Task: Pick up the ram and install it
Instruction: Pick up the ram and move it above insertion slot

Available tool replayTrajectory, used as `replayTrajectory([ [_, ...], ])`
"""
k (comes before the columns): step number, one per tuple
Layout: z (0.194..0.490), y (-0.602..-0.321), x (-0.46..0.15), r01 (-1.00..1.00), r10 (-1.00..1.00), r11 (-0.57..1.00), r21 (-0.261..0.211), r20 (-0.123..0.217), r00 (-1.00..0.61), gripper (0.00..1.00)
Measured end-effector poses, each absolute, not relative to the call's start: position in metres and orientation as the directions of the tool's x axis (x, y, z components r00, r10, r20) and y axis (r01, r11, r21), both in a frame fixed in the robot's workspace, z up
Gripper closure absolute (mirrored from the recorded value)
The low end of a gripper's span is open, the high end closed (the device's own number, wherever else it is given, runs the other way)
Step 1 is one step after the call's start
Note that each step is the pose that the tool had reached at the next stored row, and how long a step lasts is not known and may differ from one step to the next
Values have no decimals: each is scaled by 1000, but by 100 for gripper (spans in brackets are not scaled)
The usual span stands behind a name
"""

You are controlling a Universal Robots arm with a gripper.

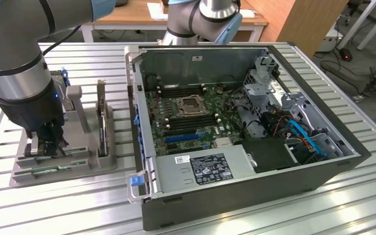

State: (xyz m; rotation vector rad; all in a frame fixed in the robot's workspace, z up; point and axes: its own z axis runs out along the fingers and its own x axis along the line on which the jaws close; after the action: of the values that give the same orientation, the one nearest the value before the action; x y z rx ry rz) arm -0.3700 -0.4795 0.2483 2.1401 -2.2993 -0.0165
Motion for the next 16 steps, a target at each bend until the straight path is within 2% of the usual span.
replayTrajectory([
  [16,245,-482,-371,-997,-997,71,8,-7,-71,71],
])
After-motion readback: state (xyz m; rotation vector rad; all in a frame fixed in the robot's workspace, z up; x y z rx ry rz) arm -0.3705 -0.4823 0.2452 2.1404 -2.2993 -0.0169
